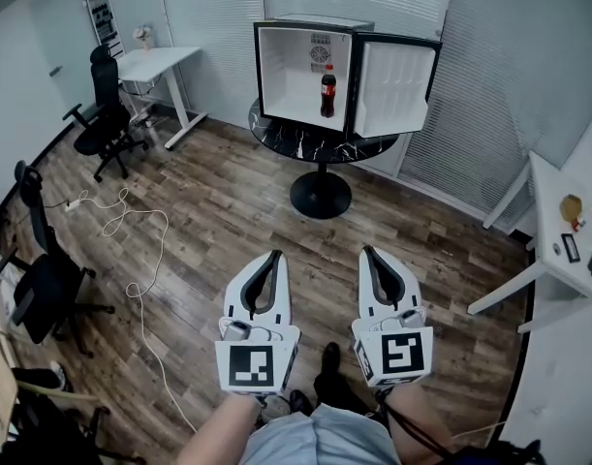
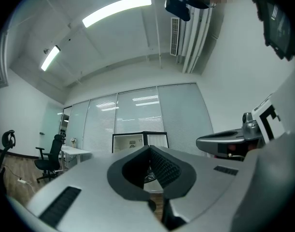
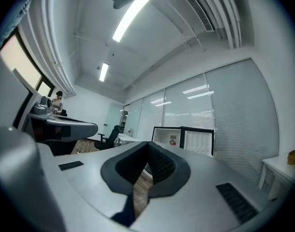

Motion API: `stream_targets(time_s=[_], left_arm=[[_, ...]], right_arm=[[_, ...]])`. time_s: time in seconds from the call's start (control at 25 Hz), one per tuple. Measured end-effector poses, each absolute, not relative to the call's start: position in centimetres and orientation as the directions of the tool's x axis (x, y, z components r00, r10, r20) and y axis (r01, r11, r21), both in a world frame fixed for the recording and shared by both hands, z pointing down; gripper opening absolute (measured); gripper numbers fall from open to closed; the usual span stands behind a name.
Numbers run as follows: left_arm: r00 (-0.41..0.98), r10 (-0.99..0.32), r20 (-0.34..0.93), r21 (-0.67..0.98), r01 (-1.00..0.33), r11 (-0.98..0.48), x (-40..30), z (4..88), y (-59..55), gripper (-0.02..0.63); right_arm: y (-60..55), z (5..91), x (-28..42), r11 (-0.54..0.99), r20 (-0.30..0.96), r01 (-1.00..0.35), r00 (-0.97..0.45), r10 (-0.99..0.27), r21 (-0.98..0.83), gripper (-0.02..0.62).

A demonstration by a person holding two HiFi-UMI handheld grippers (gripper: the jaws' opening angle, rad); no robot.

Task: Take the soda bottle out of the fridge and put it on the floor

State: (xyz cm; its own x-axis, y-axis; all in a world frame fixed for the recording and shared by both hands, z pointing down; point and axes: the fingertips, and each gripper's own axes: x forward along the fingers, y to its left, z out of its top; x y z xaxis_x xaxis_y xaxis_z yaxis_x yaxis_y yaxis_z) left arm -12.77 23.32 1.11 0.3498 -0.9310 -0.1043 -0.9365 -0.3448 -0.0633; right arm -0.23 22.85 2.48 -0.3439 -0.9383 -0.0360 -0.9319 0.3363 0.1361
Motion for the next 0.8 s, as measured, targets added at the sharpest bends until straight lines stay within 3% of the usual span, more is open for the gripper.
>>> stream_targets(time_s=[0.8], left_arm=[[0.31,-0.95,-0.048,-0.107,-0.947,-0.303,-10.6,2.5,2.2,0.015]], right_arm=[[0.7,4.4,2.4,0.391,-0.006,-0.918,-0.393,-0.92,0.066,0.012]])
